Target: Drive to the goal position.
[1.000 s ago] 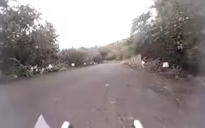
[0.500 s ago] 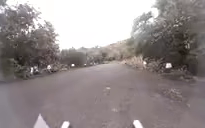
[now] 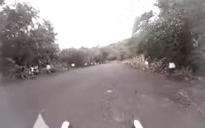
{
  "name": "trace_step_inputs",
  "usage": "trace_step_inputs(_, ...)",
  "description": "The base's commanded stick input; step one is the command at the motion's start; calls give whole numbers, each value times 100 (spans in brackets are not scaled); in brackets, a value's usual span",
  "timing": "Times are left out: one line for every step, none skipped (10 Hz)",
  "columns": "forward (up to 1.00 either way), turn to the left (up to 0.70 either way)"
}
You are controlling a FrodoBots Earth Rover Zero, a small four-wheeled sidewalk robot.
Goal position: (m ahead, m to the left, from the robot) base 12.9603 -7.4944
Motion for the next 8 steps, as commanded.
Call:
trace_step_inputs(50,0)
trace_step_inputs(50,0)
trace_step_inputs(50,0)
trace_step_inputs(50,0)
trace_step_inputs(50,0)
trace_step_inputs(50,0)
trace_step_inputs(50,0)
trace_step_inputs(50,0)
